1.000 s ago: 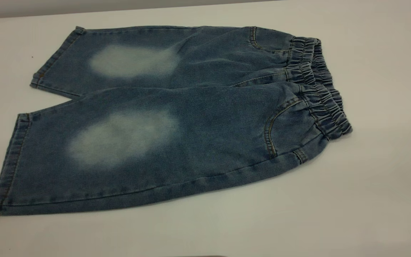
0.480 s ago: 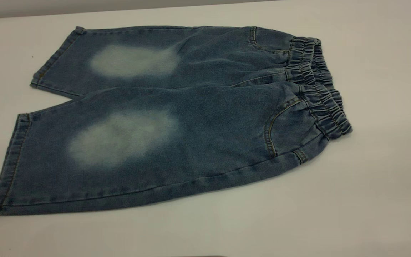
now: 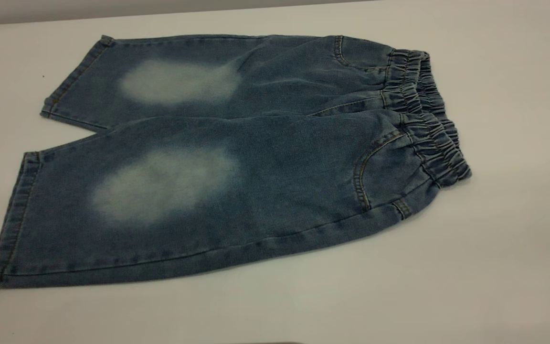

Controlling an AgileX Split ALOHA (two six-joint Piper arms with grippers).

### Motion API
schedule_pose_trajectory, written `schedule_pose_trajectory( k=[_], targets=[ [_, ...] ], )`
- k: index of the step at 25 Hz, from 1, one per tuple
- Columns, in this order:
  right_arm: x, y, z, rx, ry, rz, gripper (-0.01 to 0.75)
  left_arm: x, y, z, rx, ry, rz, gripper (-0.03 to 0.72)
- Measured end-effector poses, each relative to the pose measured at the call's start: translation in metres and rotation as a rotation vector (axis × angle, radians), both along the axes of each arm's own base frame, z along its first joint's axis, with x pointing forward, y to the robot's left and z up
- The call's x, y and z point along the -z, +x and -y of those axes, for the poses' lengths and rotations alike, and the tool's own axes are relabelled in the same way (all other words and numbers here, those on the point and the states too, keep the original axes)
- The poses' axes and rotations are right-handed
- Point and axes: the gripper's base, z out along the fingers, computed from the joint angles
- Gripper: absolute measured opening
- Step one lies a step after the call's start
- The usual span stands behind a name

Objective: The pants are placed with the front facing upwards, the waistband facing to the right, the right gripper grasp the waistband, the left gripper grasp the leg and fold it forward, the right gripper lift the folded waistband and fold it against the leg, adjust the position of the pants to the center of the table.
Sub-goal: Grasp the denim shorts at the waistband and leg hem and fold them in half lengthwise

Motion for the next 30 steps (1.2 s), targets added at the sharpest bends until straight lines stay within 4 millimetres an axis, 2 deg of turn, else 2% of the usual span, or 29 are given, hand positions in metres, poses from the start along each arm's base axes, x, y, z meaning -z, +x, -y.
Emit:
schedule_pose_trajectory(
  k=[25, 30],
  targets=[
    [-0.0002, 0.0015, -0.0011, -0.008, 0.013, -0.010, 0.575, 0.0001, 0.0000, -0.0004, -0.003, 0.005, -0.001, 0.577],
    [-0.0008, 0.0070, -0.0041, -0.028, 0.048, -0.043, 0.570, -0.0005, 0.0000, -0.0004, -0.003, 0.005, 0.004, 0.577]
  ],
)
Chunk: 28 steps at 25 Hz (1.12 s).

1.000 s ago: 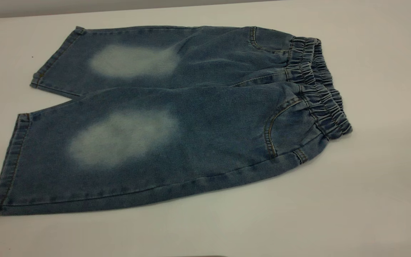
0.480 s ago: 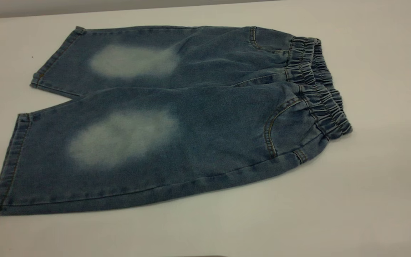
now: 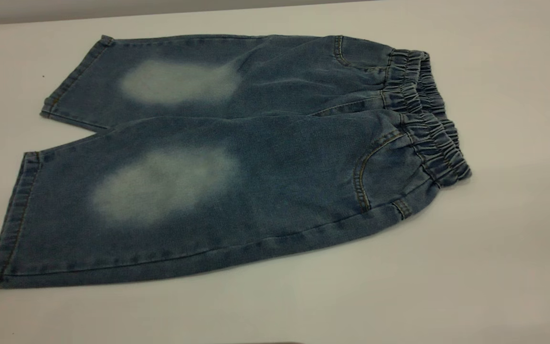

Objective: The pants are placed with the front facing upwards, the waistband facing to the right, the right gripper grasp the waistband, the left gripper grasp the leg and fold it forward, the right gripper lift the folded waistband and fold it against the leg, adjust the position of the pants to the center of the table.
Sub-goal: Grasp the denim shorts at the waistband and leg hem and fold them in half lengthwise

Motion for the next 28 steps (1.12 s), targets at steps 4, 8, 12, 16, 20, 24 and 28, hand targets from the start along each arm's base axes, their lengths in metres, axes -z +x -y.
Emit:
schedule_pose_trajectory(
  k=[4, 8, 12, 16, 20, 24, 28],
  targets=[
    [-0.004, 0.012, -0.003, -0.019, 0.046, -0.052, 0.552, -0.011, 0.001, -0.001, -0.030, -0.033, 0.060, 0.577],
    [-0.030, 0.032, -0.003, -0.018, 0.056, -0.023, 0.549, -0.025, 0.028, -0.002, -0.056, -0.065, -0.004, 0.577],
    [-0.053, 0.064, -0.006, -0.041, 0.108, -0.024, 0.548, -0.041, 0.073, 0.000, -0.048, -0.095, -0.063, 0.577],
    [-0.044, 0.104, -0.015, -0.120, 0.220, -0.168, 0.548, -0.047, 0.124, 0.005, -0.038, -0.201, -0.093, 0.577],
    [-0.027, 0.142, -0.026, -0.230, 0.323, -0.298, 0.548, -0.036, 0.168, 0.009, -0.037, -0.284, -0.108, 0.577],
    [-0.007, 0.173, -0.033, -0.292, 0.407, -0.388, 0.547, -0.017, 0.200, 0.010, -0.024, -0.292, -0.171, 0.577],
    [0.017, 0.202, -0.037, -0.309, 0.488, -0.453, 0.547, 0.002, 0.223, 0.012, -0.005, -0.286, -0.219, 0.577]
  ],
)
